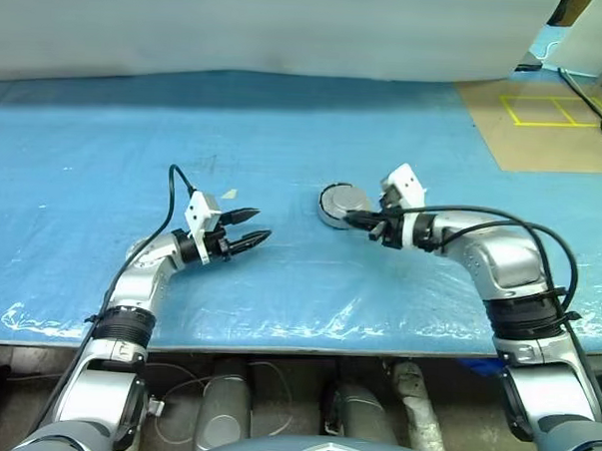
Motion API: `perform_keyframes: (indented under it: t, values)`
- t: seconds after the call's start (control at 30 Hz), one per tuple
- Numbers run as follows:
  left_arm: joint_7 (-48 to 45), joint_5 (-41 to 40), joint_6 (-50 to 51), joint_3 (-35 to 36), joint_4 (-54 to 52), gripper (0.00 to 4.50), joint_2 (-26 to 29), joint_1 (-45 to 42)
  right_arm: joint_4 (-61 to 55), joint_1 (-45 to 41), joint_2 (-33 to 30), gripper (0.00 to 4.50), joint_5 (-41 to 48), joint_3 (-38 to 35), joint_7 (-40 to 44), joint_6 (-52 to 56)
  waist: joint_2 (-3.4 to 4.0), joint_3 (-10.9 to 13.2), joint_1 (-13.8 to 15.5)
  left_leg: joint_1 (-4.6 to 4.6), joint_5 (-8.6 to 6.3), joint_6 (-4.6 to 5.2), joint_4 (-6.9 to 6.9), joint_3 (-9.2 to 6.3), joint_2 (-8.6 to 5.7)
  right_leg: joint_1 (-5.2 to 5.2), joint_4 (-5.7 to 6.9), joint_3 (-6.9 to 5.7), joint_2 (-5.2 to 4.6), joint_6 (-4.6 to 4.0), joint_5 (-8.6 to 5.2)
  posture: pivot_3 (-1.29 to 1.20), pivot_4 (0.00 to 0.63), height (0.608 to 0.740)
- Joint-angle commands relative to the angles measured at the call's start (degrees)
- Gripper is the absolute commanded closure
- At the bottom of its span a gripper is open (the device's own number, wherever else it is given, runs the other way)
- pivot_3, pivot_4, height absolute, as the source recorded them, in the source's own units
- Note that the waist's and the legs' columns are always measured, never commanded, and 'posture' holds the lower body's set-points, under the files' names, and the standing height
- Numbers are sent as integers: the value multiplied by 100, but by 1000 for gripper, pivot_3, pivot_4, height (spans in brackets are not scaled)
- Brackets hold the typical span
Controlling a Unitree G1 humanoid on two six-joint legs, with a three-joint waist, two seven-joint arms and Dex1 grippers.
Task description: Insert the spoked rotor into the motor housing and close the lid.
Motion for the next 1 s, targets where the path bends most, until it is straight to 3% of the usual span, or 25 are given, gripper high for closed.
perform_keyframes:
  t: [0.03, 0.2, 0.37, 0.43, 0.57, 0.67, 0.8, 1.0]
  values:
    - [12, -30, -105, 72, -100, 1503, 49, -21, -61, -33, 65, 4461, -7, -83, -94, -80, 0, 0, -1, 0, 0, 0, 0, 0, 0, 0, 0, 0, 0, 0, 0, 0, 150, 740]
    - [6, -40, -94, 90, -130, 1503, 97, 19, -71, -18, -4, 4461, 0, -54, 69, -158, 0, 0, 0, 1, 0, 0, 1, 0, 0, 1, 0, 0, 0, 0, 0, 0, 150, 740]
    - [15, -49, -70, 91, -163, 1503, 105, 13, -1233, 78, -214, 4461, 1634, -968, 1024, 490, 1, 1, 13, -1, 0, 0, -3, 0, 0, 0, -2, 0, 0, 1, 0, 0, 150, 740]
    - [12, -55, -66, 94, -181, 1503, 108, 25, -1475, 105, -343, 4461, 1825, -1086, 1078, 531, 0, 0, 26, 0, -1, 2, -3, -1, 0, 2, -2, 0, 0, 1, 0, 0, 150, 740]
    - [1, -66, -53, 100, -209, 1503, 120, 62, -1435, 6, -661, 4461, 1460, -1335, 758, 19, 0, 0, 21, 8, -1, 1, -1, -1, 0, 9, -2, 0, 0, 1, 0, 0, 150, 740]
    - [0, -61, -57, 91, -198, 1503, 109, 66, -776, -193, -428, 4461, 382, -990, -92, -1015, -1, 0, -16, 13, 0, 0, 0, -1, 0, 10, -1, 3, 0, 1, 0, 0, 150, 740]
    - [7, -48, -62, 67, -180, 1503, 72, 41, -173, -245, -55, 3279, -75, -729, -349, -1660, 0, 0, -18, 16, 1, -2, -4, 0, 0, 9, -1, 3, 0, 0, -1, 0, 150, 740]
    - [8, -51, -63, 71, -205, 1503, 67, 47, 191, -301, 115, 1293, -352, -430, -327, -1750, 0, 0, -7, -3, 1, -1, -7, 1, -5, -3, -3, 1, 0, 2, 1, 0, 150, 740]
